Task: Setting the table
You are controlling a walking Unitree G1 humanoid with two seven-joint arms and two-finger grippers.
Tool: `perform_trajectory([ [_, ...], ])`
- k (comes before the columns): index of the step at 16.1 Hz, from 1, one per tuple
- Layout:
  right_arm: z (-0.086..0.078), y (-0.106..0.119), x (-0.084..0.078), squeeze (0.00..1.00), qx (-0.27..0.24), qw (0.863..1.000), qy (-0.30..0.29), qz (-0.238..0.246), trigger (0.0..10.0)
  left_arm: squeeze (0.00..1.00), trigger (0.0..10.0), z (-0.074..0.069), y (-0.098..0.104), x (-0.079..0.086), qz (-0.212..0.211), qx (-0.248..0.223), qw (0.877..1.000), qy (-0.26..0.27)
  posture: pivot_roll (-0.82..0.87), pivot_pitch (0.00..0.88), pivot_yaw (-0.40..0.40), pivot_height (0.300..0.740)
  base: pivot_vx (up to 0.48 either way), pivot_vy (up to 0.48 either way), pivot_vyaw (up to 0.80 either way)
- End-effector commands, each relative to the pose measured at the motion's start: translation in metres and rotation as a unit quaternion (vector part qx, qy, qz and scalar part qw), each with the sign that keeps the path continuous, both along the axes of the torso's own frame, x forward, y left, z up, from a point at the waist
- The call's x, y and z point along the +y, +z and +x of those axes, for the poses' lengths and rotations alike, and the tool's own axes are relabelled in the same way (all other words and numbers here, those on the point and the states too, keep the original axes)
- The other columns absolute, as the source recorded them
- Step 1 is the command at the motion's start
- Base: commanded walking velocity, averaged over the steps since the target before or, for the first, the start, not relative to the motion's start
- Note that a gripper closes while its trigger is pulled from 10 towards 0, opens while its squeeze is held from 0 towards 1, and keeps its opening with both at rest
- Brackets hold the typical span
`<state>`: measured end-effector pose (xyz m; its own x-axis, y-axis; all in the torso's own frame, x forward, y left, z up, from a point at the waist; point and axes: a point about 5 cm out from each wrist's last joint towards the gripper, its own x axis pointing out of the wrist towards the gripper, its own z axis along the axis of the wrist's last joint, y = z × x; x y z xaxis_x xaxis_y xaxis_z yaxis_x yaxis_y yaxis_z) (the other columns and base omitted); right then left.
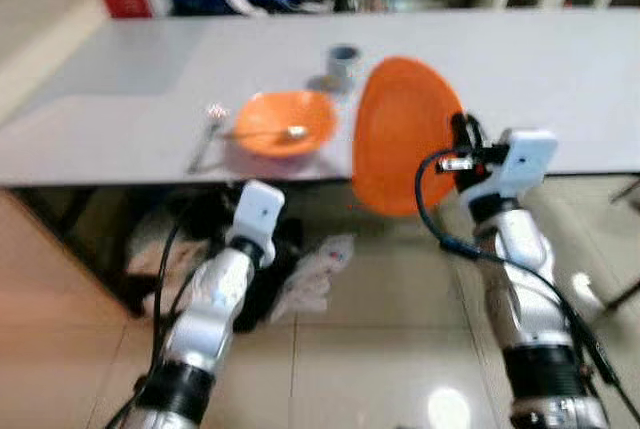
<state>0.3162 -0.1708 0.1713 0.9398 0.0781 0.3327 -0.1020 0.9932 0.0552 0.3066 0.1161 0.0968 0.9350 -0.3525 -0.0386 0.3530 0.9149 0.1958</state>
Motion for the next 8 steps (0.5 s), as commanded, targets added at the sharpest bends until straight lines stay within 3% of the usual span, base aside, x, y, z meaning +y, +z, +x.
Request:
perform_trajectory([
  [1, -0.002, 0.011, -0.004, 0.0, -0.029, 1.0, -0.012, 0.001, 0.0, 0.0, 10.0, -0.001, 0.002, -0.006, -0.002, -0.006, 1.0, -0.009, -0.02, 0.0, 0.046, 0.74, 0.0, 0.0, 0.0],
  [4, 0.0, 0.025, 0.004, 0.0, -0.051, 0.999, 0.015, -0.008, 0.0, 0.0, 10.0, 0.0, 0.003, -0.006, 0.004, -0.012, 1.0, -0.009, -0.01, 0.0, 0.041, 0.74, 0.0, 0.0, 0.0],
  [8, 0.024, 0.051, 0.006, 0.0, -0.081, 0.996, 0.029, -0.001, 0.0, 0.0, 10.0, 0.001, 0.006, -0.006, 0.006, -0.02, 1.0, -0.009, 0.01, 0.0, 0.044, 0.74, 0.0, 0.0, 0.0],
])
